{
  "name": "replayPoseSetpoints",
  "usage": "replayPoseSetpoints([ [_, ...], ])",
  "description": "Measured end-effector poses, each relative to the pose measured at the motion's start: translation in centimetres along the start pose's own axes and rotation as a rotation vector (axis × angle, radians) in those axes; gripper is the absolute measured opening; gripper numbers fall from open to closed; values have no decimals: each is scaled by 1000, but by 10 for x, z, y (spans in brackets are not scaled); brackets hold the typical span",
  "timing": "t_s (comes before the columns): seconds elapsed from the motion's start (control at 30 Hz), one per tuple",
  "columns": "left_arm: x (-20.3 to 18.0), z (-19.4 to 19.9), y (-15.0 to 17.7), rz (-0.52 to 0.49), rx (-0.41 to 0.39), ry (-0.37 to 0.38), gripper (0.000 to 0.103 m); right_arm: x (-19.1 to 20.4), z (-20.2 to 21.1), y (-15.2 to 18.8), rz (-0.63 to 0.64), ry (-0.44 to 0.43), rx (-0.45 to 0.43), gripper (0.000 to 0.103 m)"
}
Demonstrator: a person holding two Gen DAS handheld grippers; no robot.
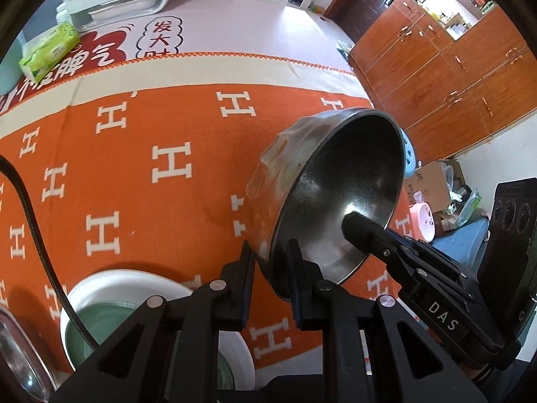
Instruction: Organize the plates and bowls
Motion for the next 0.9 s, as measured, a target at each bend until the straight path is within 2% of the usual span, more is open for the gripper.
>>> replayPoseSetpoints([
  [0.43, 10, 50, 46, 66, -105, 12, 17, 44, 31, 25, 135, 2, -33, 11],
  [0.7, 38, 86, 72, 94, -173, -4, 18, 86, 34, 39, 210, -23, -39, 12],
  [0.9, 65, 112, 88, 96, -187, -18, 19, 120, 35, 55, 234, -36, -47, 12],
])
Point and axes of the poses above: each gripper's, at about its wrist camera, not at the fingertips, and z roughly against the way its jaws point, x to its left, y to its underside, the point moved 4 cm from there along -z, roughly the way its jaws point, and after that the axes turned 7 degrees about -x, right-handed, at the moved point
